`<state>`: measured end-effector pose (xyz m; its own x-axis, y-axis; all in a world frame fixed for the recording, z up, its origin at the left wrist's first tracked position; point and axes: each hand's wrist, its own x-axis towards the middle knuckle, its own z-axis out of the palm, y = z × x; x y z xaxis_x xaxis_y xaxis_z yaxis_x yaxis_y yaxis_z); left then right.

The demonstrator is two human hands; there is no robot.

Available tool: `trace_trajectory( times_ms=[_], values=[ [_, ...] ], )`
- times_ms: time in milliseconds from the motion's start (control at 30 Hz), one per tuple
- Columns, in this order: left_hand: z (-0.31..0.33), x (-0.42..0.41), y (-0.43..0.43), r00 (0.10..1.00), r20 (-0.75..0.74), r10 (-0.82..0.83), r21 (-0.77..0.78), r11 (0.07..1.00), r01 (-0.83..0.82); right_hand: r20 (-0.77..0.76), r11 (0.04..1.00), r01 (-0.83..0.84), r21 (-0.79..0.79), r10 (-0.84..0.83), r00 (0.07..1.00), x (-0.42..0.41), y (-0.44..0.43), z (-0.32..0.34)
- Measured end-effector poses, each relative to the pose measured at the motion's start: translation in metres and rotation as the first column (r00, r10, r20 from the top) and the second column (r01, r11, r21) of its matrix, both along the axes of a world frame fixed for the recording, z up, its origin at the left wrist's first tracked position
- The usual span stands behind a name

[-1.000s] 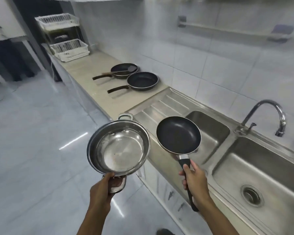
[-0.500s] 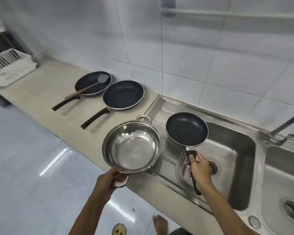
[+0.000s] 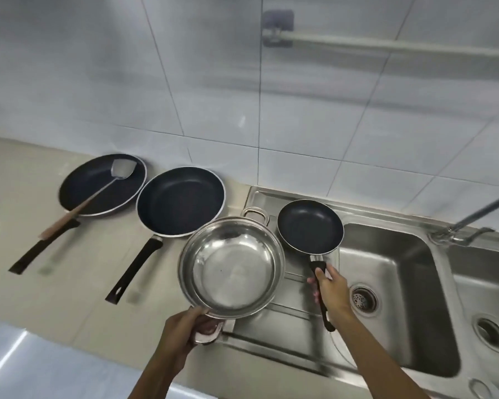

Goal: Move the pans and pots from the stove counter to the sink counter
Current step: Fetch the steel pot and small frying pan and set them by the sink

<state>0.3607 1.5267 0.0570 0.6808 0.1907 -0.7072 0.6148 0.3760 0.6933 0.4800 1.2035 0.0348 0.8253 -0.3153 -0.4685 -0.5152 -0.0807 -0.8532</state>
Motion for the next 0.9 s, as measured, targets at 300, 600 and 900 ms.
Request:
trace_trajectory(
  times_ms=[300, 600, 900],
  values=[
    [-0.006, 0.037, 0.034, 0.997, 0.010, -0.075, -0.091, 0.993, 0.075, -0.005, 0.996, 0.085, -0.011, -0.085, 0.996, 0.014, 0.039, -0.010],
    [-0.013, 0.050, 0.032, 0.991, 0.021, -0.132, -0.192, 0.972, 0.133, -0.022, 0.994, 0.109, -0.018, -0.110, 0.994, 0.023, 0.045, -0.014],
    [-0.002, 0.068, 0.022, 0.992, 0.046, -0.119, -0.134, 0.983, 0.124, -0.030, 0.994, 0.104, -0.036, -0.105, 0.994, 0.032, 0.043, -0.011]
  ],
)
